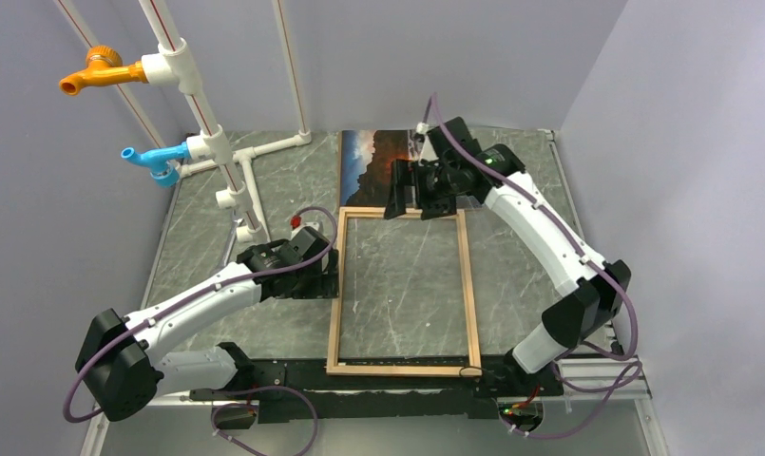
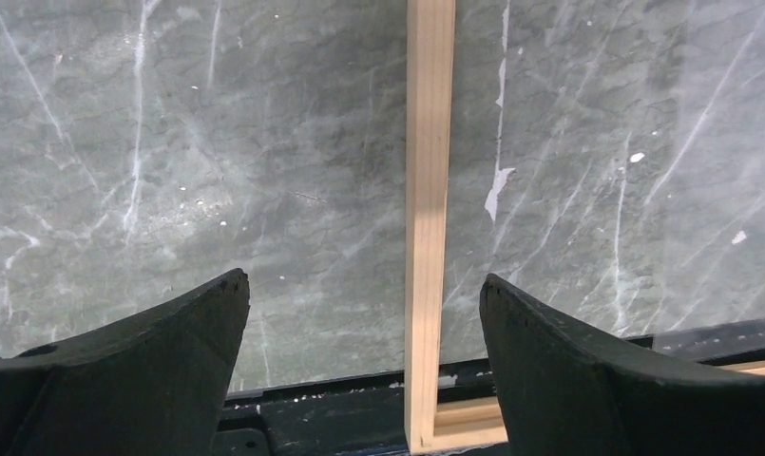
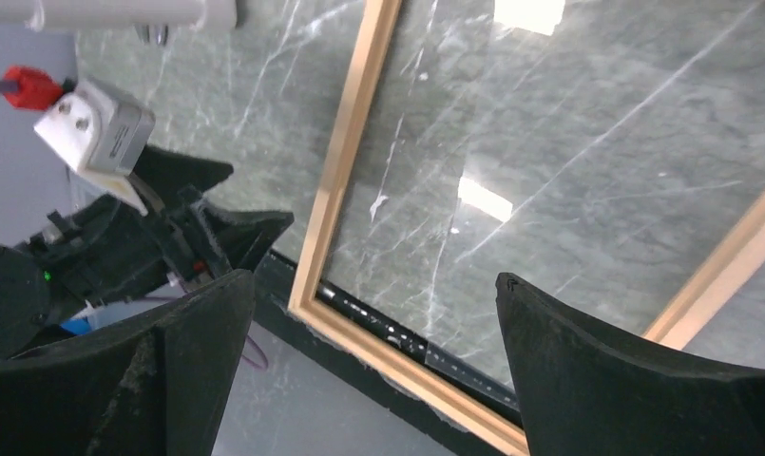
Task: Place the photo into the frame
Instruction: Place the photo frame item in the photo frame, then pick up the photo frame item from the photo frame.
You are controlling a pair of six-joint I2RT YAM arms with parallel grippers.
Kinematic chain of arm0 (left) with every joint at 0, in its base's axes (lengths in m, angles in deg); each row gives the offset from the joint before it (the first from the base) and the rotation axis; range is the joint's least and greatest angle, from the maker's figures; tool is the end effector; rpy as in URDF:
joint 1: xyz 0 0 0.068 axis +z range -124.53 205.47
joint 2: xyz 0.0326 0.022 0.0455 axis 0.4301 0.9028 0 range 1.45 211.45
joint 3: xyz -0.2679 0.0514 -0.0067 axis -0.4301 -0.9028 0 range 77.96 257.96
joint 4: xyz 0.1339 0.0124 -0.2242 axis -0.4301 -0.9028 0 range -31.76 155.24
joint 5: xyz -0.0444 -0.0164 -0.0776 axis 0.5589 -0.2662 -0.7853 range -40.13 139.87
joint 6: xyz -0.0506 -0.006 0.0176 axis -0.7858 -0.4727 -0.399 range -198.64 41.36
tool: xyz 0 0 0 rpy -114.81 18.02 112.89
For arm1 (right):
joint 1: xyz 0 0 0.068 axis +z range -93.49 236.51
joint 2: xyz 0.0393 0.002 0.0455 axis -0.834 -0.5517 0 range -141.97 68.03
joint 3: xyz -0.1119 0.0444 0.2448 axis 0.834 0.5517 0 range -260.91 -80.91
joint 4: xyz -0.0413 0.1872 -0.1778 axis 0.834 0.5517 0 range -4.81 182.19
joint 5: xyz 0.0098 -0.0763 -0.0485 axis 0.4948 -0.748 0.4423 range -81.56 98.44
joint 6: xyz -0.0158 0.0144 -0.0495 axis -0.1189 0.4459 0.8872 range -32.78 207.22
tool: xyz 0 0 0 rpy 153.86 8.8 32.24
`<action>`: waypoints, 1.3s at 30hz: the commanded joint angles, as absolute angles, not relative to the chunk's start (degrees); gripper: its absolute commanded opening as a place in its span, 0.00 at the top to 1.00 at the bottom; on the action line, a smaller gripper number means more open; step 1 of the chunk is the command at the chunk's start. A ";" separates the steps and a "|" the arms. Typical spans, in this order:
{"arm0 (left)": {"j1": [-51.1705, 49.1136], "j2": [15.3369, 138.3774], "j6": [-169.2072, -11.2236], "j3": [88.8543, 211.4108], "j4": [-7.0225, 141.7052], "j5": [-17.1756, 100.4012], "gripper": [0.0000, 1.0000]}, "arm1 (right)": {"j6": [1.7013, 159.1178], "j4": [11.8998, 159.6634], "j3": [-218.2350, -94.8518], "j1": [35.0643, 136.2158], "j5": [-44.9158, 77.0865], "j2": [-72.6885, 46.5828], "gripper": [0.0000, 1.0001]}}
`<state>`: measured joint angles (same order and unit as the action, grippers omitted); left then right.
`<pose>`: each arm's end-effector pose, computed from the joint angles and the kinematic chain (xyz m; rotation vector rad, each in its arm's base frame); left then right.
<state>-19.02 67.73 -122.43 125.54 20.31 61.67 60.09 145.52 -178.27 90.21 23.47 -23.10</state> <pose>0.1573 -0.1443 0.2361 -0.0482 2.6615 -0.2369 0.2660 0.1884 0.3758 -0.2632 2.6249 0.7320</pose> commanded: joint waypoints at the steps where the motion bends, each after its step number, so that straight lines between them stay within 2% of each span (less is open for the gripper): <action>1: -19.03 67.53 -122.63 126.12 24.27 58.95 0.07 | 61.19 141.49 -174.07 82.86 27.07 -19.63 0.00; 4: -19.00 67.91 -122.65 125.42 28.22 55.86 0.07 | 62.25 138.19 -165.40 74.60 30.13 -16.21 0.00; 12: -19.01 72.59 -124.34 124.02 40.91 46.48 0.08 | 65.12 133.57 -151.44 52.76 24.22 -12.18 0.00; 18: -19.96 78.64 -126.59 124.68 47.31 41.70 0.10 | 62.45 126.50 -143.39 41.91 26.19 -12.09 0.00; 23: -21.72 82.78 -127.61 125.66 49.36 40.87 0.10 | 61.58 120.57 -138.64 36.90 27.72 -16.29 0.00; 32: -22.61 85.32 -129.00 124.79 50.85 40.23 0.10 | 65.90 113.94 -135.50 35.71 35.93 -27.14 0.00; 39: -22.66 84.57 -128.28 125.39 48.28 41.66 0.10 | 65.28 108.64 -132.19 35.57 48.34 -30.84 0.00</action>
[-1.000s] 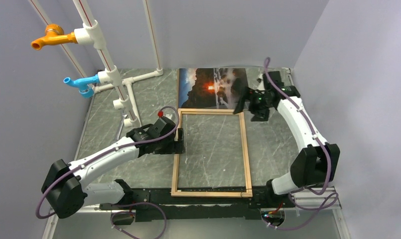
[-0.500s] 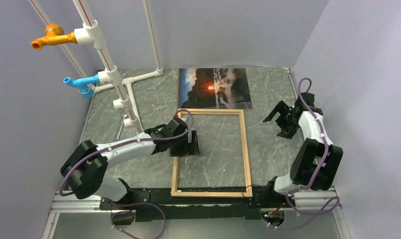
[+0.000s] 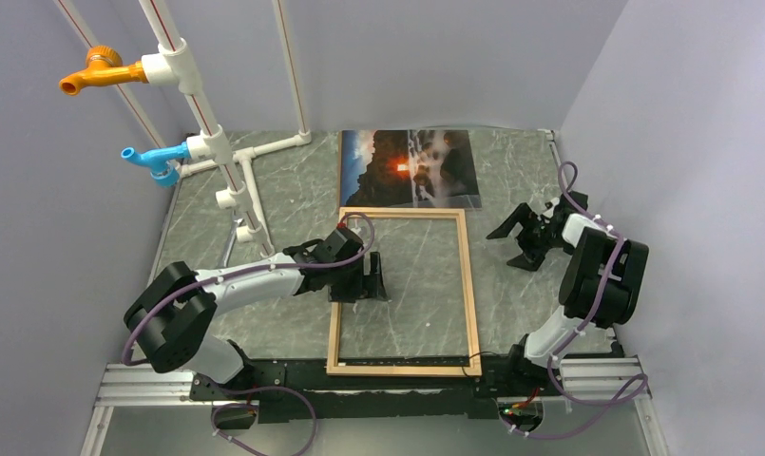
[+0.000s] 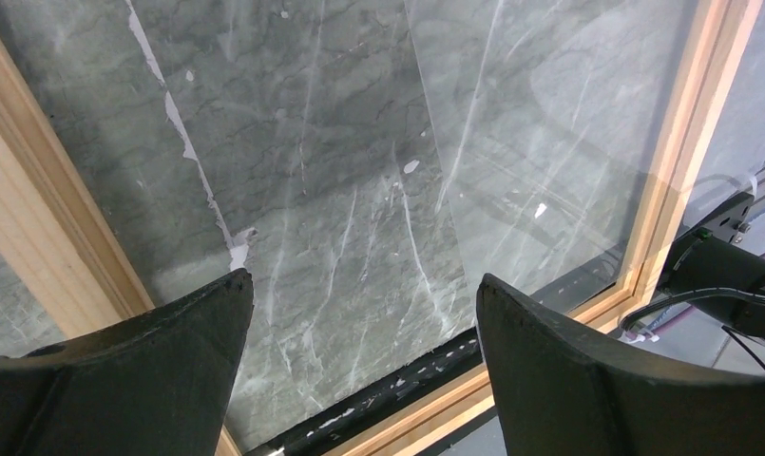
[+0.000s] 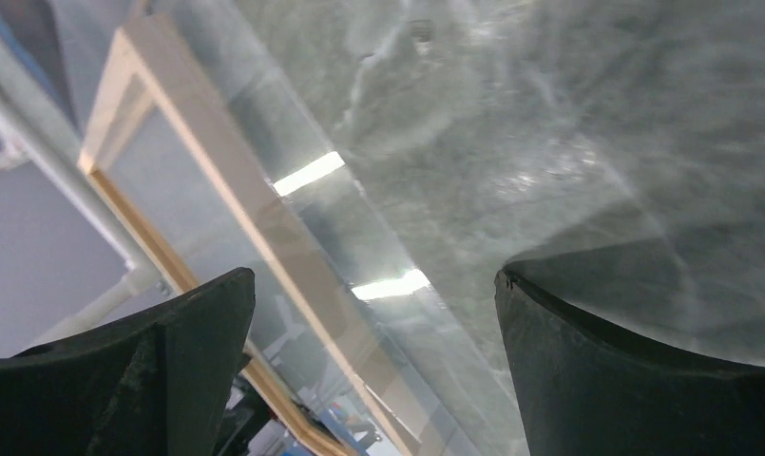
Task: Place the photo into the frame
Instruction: Pick up the photo frame item from the photo frame.
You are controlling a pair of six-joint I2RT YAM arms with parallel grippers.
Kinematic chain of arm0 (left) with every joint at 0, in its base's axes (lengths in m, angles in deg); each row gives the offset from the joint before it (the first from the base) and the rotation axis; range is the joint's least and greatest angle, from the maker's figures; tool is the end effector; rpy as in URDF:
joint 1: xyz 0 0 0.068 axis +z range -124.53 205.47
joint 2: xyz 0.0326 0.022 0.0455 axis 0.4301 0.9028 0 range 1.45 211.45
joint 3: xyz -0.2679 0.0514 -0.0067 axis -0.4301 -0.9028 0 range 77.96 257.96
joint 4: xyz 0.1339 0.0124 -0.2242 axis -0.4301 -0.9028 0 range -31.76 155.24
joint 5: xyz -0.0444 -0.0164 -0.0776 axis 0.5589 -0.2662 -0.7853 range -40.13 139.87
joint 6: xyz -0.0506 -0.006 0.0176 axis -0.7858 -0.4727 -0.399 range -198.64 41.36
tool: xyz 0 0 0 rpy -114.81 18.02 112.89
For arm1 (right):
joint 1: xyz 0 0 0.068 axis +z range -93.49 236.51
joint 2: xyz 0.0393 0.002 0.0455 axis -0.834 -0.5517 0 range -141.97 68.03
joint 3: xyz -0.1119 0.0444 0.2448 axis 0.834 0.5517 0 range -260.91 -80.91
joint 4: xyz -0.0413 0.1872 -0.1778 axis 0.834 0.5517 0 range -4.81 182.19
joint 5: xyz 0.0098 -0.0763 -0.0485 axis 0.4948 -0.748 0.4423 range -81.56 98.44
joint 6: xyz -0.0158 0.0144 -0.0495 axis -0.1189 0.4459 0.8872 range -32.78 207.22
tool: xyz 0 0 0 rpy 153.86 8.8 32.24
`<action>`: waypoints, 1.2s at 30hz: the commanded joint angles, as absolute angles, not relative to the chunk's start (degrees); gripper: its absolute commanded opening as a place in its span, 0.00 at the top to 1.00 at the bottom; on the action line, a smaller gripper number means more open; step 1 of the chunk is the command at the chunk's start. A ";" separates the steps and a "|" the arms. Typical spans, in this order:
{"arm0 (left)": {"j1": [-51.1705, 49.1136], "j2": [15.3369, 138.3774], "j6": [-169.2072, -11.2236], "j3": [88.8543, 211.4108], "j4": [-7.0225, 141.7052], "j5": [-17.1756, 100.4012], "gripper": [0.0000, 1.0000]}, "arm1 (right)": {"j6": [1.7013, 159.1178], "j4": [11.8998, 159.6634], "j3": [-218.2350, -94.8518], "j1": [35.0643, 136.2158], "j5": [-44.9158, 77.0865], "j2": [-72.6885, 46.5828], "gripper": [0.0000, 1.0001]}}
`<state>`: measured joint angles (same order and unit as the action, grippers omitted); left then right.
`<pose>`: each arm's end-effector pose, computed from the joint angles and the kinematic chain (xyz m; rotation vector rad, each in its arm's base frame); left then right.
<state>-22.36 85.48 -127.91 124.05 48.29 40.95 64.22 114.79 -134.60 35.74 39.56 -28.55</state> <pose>0.1875 -0.2152 0.1836 0.0332 2.7416 -0.7915 0.2889 -0.0900 0.1533 0.9154 2.5943 0.7733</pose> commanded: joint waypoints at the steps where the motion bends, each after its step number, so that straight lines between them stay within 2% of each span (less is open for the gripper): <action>1: -22.69 84.41 -128.22 125.36 47.95 41.88 0.10 | 65.07 108.12 -131.44 35.65 49.70 -31.01 0.00; 11: -22.68 83.31 -127.44 125.93 44.18 44.47 0.10 | 65.39 108.05 -127.82 35.78 56.76 -26.28 0.02; 16: -22.63 82.40 -126.99 126.12 42.20 45.68 0.10 | 64.79 107.33 -124.99 36.17 59.42 -23.79 0.06; 24: -22.63 80.97 -126.59 126.16 39.76 47.30 0.10 | 64.87 107.49 -121.44 37.65 60.66 -17.87 0.14; 27: -22.63 80.64 -126.54 126.20 39.25 47.71 0.10 | 63.13 105.22 -120.11 37.89 63.24 -15.81 0.30; 28: -22.65 80.44 -126.60 126.17 39.18 47.74 0.10 | 62.23 103.95 -119.58 37.94 64.46 -15.20 0.32; 36: -22.62 80.35 -126.37 126.39 38.44 48.01 0.10 | 64.08 103.66 -120.24 40.66 64.02 -17.36 0.31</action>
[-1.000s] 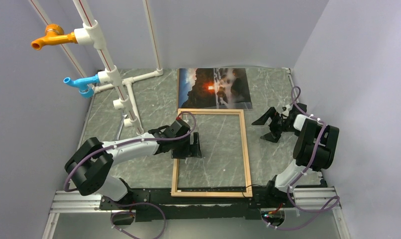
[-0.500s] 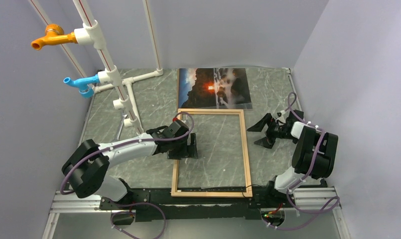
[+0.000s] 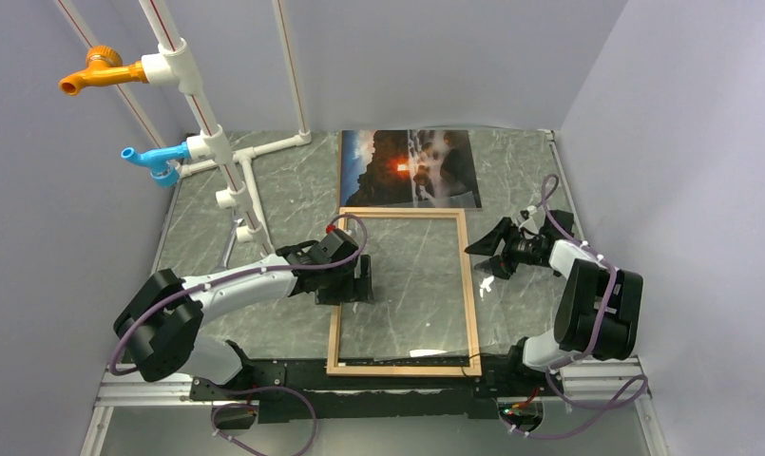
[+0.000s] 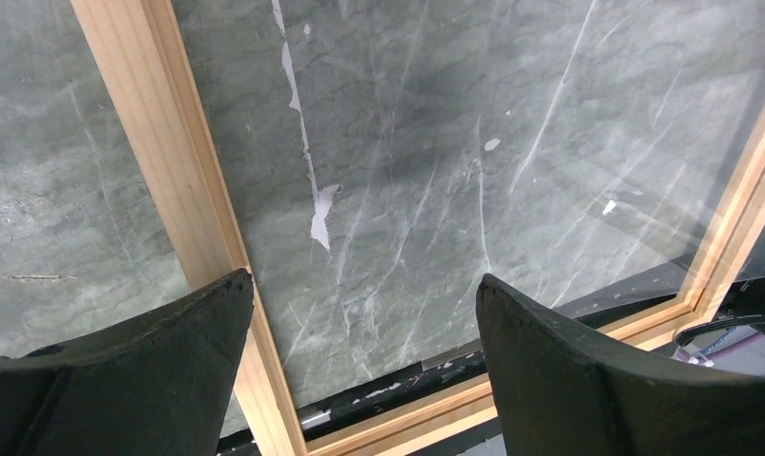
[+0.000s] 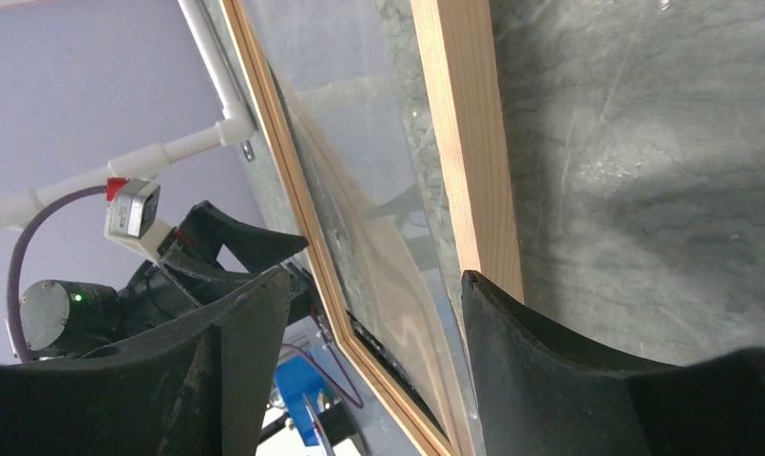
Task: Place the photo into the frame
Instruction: Pick up the photo frame item from the photo frame.
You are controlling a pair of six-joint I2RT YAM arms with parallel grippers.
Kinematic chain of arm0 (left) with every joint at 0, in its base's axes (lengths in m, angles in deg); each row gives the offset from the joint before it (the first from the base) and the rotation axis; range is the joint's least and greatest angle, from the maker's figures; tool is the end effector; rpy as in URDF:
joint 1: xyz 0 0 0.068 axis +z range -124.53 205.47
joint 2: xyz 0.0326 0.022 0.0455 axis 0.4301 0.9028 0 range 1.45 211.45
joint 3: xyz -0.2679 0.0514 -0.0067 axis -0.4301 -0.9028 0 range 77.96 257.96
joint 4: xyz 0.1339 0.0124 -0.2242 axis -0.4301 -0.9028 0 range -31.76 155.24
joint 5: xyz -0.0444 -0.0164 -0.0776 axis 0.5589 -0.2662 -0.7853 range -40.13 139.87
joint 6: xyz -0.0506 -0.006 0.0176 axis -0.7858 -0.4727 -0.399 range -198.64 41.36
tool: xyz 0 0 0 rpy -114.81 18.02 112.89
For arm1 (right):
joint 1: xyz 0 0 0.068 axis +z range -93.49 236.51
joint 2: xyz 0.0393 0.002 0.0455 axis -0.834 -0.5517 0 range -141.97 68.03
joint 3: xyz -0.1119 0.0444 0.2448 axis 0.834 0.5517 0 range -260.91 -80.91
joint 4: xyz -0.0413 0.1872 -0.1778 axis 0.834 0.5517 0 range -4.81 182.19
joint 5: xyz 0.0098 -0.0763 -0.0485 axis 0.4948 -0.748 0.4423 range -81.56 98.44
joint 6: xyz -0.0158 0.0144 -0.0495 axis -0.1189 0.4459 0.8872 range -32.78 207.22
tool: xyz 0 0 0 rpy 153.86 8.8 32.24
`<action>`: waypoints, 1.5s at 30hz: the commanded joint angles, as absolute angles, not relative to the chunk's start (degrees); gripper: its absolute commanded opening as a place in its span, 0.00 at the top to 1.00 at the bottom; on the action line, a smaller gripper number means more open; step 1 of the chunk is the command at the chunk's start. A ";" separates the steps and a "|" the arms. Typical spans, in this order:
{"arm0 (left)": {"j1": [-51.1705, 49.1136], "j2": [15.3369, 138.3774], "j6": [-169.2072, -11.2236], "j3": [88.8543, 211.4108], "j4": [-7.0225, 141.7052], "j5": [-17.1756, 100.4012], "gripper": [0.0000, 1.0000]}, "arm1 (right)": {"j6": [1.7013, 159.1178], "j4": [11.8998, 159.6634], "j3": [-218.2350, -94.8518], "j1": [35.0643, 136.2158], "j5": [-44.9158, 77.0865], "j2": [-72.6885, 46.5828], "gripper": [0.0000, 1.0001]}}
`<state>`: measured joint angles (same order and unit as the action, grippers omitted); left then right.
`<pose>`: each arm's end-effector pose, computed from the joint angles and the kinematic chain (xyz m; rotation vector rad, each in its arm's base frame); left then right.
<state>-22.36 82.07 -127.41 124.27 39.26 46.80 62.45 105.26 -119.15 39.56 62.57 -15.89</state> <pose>0.1781 -0.1995 0.1904 -0.0030 2.7744 -0.5989 0.2429 -0.0439 0.1561 0.6321 2.4266 1.3070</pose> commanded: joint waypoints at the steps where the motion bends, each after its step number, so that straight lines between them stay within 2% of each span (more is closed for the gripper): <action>1: -22.63 80.37 -126.33 126.39 38.35 48.03 0.10 | 64.00 103.12 -119.98 40.91 64.49 -17.92 0.31; 12: -22.65 80.61 -125.70 126.57 36.99 48.55 0.10 | 63.40 101.75 -120.98 49.01 65.30 -21.64 0.38; 17: -22.63 80.68 -125.50 126.74 36.35 48.93 0.10 | 61.35 99.18 -120.49 49.31 68.97 -21.26 0.49; 29: -22.68 80.50 -124.93 126.85 35.25 49.26 0.10 | 59.25 96.03 -119.14 52.40 73.51 -19.56 0.51; 36: -22.61 81.46 -125.17 127.47 35.58 49.02 0.10 | 61.42 100.47 -121.53 55.62 69.13 -20.52 0.51; 42: -22.65 81.45 -125.05 127.58 35.32 49.15 0.11 | 59.25 97.57 -120.33 56.18 68.13 -21.94 0.51; 45: -22.65 81.16 -125.06 127.32 34.97 49.43 0.10 | 58.90 97.46 -120.43 57.78 67.93 -21.59 0.61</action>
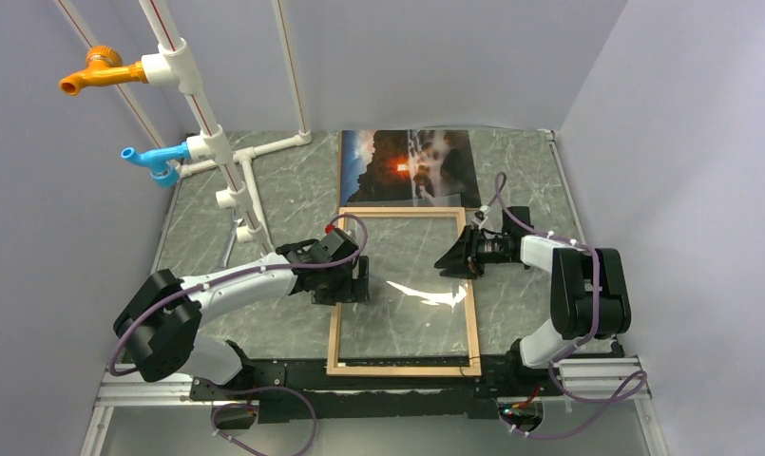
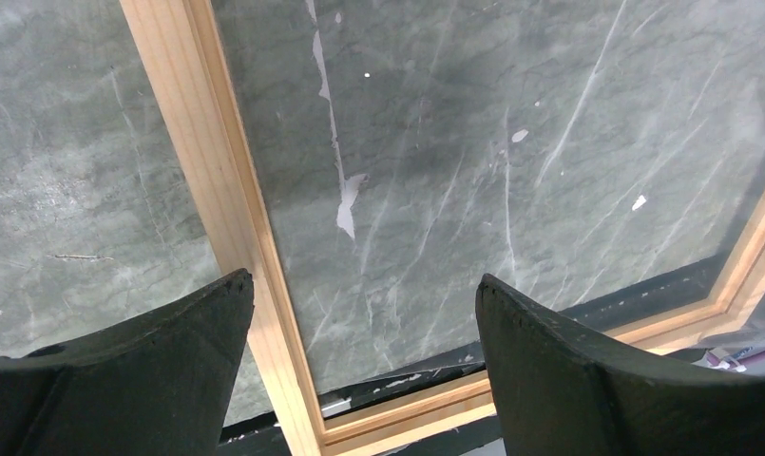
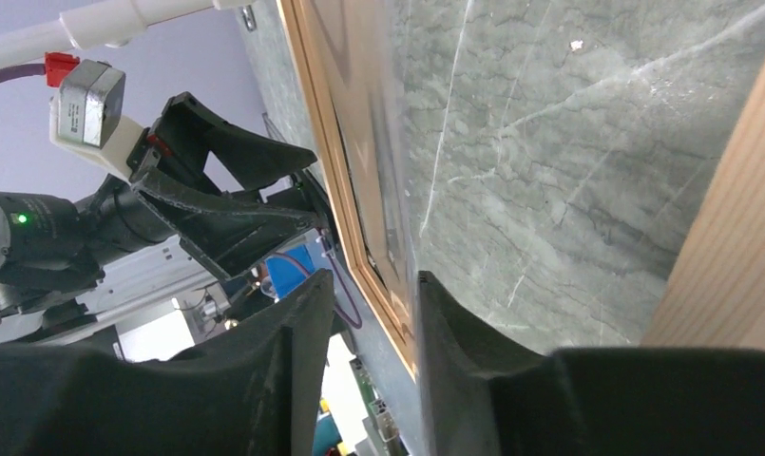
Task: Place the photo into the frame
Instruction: Pick up the photo frame item from the photo frame, then adjust the photo frame at the center of the board.
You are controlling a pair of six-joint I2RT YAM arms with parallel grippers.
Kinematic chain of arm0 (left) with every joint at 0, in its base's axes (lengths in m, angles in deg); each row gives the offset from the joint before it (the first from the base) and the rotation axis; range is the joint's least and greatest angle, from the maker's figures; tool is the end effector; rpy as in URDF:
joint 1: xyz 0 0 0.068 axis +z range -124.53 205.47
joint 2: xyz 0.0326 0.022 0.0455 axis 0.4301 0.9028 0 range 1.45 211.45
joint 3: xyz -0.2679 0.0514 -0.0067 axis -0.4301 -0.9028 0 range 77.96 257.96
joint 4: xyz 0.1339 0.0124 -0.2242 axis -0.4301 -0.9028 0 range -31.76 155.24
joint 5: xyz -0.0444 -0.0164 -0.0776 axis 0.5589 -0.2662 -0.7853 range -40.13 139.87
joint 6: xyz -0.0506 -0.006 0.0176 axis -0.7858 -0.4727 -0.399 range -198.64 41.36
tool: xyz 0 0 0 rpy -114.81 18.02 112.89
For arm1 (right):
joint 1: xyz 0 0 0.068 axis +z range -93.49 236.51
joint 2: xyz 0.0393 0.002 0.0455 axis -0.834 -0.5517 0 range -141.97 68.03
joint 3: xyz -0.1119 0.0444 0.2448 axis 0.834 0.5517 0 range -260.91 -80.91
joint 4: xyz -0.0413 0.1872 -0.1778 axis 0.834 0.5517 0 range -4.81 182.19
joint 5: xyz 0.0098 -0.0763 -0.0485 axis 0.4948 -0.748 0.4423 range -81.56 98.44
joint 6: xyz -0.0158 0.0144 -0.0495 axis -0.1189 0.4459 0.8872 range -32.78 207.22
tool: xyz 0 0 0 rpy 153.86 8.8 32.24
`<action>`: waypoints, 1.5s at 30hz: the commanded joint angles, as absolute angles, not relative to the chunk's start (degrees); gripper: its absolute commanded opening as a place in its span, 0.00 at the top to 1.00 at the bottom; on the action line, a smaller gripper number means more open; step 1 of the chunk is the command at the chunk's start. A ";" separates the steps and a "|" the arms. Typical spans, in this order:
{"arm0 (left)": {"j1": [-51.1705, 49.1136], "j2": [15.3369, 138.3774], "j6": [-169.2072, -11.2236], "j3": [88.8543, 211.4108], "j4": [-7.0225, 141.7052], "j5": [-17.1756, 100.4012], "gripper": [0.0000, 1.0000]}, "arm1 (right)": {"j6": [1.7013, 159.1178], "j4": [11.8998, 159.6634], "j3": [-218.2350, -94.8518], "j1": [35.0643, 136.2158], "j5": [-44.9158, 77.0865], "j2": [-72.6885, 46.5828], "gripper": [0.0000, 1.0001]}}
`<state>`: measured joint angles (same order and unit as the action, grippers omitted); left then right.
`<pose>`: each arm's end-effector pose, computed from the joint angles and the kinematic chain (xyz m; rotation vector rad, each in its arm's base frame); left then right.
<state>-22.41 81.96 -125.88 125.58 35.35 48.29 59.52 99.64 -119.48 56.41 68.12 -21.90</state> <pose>0.1769 -0.1971 0.1939 0.0249 2.7938 -0.5252 0.2573 0.0302 0.1396 0.3106 2.5673 1.5609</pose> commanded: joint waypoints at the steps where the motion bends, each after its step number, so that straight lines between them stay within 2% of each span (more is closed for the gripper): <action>1: -22.65 81.06 -125.03 127.18 34.93 49.58 0.10 | 58.99 97.75 -120.62 57.82 67.68 -21.40 0.65; 4: -22.62 80.69 -125.00 126.81 35.00 49.70 0.10 | 59.48 99.33 -121.29 57.96 66.73 -20.46 0.77; 9: -21.49 79.43 -124.58 126.18 36.09 48.78 0.10 | 59.06 100.99 -121.92 58.01 65.58 -18.08 0.84; 16: -17.57 74.71 -122.74 124.43 35.66 48.19 0.10 | 58.42 104.69 -124.41 58.10 62.56 -14.27 1.00; 24: -11.13 69.50 -121.87 118.25 39.21 43.66 0.10 | 57.81 109.81 -129.49 58.12 60.70 -9.89 1.00; 29: -9.43 68.97 -121.53 115.24 40.86 42.53 0.13 | 56.66 114.01 -133.63 58.01 59.22 -5.74 1.00; 34: -8.81 69.77 -121.65 113.38 42.68 42.22 0.19 | 55.19 117.33 -136.09 57.96 57.68 -2.61 1.00; 39: -8.79 72.74 -122.37 112.27 46.91 40.65 0.30 | 53.41 118.17 -137.39 57.79 57.93 -0.65 1.00; 45: -8.85 76.48 -124.25 112.32 52.85 37.26 0.53 | 54.31 121.20 -138.76 56.84 57.78 0.85 1.00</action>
